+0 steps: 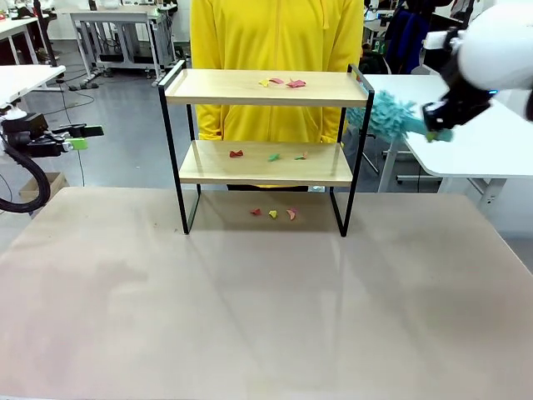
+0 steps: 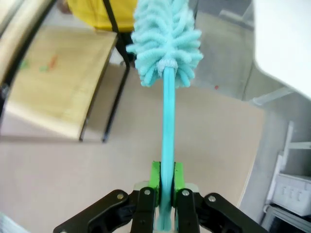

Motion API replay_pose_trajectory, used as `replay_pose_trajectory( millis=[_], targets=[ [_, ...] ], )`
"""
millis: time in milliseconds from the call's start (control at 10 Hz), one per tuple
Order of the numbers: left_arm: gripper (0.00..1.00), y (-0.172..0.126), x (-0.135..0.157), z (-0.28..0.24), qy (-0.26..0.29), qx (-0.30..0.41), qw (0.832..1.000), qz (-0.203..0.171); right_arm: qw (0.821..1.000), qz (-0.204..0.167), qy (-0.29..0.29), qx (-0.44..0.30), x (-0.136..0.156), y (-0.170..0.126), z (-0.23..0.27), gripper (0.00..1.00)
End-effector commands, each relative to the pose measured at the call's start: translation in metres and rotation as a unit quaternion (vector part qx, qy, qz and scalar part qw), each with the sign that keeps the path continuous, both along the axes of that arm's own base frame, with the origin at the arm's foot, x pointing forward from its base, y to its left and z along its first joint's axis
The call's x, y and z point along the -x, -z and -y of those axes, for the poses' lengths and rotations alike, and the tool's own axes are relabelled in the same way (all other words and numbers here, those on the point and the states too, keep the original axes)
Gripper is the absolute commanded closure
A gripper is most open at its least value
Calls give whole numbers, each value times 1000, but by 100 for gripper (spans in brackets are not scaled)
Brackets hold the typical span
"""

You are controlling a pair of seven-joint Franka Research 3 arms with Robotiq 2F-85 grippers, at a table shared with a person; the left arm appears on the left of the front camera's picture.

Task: Clean the shelf.
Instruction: Clean the specific section of the Shelf indicated by the human with the Duster.

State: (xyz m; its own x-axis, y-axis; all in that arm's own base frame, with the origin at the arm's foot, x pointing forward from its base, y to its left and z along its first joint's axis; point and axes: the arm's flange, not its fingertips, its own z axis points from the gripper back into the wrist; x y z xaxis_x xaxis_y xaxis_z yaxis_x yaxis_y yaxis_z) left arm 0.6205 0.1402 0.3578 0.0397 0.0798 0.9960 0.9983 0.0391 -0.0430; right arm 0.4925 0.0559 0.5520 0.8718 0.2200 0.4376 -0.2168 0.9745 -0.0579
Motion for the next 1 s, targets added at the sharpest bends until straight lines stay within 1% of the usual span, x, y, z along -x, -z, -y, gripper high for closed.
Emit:
replay_pose_trajectory(
  millis=[0,100,200,300,400,500,600,800,900],
  targets=[
    [0,-3,0,-1,2,-1,1000,3,996,-46,-61,51,30,-31,65,86],
    [0,-3,0,-1,2,-1,1000,3,989,-82,-95,78,43,-39,88,86],
    [0,-3,0,-1,2,-1,1000,3,976,-123,-136,115,58,-43,106,86],
    [0,-3,0,-1,2,-1,1000,3,957,-159,-191,149,76,-44,118,86],
    [0,-3,0,-1,2,-1,1000,3,936,-186,-253,160,97,-44,123,86],
    [0,-3,0,-1,2,-1,1000,3,917,-202,-303,162,114,-43,123,86],
    [0,-3,0,-1,2,-1,1000,3,895,-211,-363,153,131,-40,119,86],
    [0,-3,0,-1,2,-1,1000,3,847,-208,-473,125,159,-32,96,86],
    [0,-3,0,-1,2,-1,1000,3,827,-203,-511,119,165,-26,81,86]
  ],
)
